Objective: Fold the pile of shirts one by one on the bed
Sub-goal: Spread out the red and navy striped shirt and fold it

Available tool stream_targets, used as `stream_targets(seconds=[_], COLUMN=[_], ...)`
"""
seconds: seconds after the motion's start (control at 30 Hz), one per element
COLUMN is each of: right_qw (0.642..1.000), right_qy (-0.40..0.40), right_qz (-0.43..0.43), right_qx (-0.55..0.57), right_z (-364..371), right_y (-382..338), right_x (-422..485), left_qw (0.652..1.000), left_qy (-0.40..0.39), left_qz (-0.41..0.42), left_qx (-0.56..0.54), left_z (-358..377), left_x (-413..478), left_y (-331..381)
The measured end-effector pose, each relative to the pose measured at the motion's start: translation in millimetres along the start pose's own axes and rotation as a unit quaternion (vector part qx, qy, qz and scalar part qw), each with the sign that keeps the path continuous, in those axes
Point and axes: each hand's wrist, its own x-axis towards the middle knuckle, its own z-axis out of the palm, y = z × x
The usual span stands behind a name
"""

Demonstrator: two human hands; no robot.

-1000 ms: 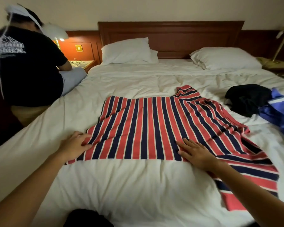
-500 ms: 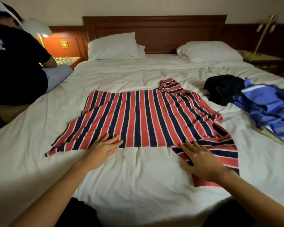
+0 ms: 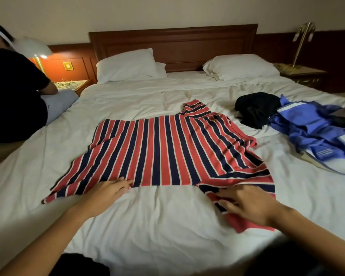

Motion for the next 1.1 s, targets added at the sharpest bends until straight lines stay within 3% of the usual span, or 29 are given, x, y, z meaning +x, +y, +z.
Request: stream_targets(seconds=[0.07,0.13,0.17,0.23,0.33,0.43,0.6,0.73,0.9,1.1], right_qw=[0.991,0.951,0.928,0.906,0.911,0.918,0.918,0.918,0.909,0.921], right_qy=[0.1,0.169,0.159,0.117,0.103,0.08,-0.005,0.042,0.06,0.049], right_qz=[0.084,0.257,0.329,0.386,0.378,0.373,0.39,0.389,0.394,0.386], right_qx=[0.003,0.032,0.074,0.132,0.131,0.108,0.068,0.058,0.125,0.022], right_z=[2,1,0,2,8,14,11,1,12,18], right_y=[33,70,85,105,110,112,128,134,147,146], right_x=[3,12,19,32,42,39,24,47,84,68], left_qw=[0.998,0.993,0.988,0.978,0.965,0.955,0.944,0.928,0.945,0.963], left_qy=[-0.029,-0.049,-0.044,-0.03,-0.088,-0.154,-0.173,-0.171,-0.138,-0.116], left_qz=[-0.024,-0.059,-0.086,-0.151,-0.236,-0.254,-0.282,-0.331,-0.295,-0.243], left_qx=[-0.048,-0.095,-0.122,-0.138,-0.073,0.008,0.009,0.016,0.008,0.028], left_z=[-2,-5,-6,-7,-5,2,10,12,25,30], left_x=[-3,-5,-4,4,26,38,40,59,81,64], left_y=[-5,-8,-8,-6,4,9,8,18,36,18])
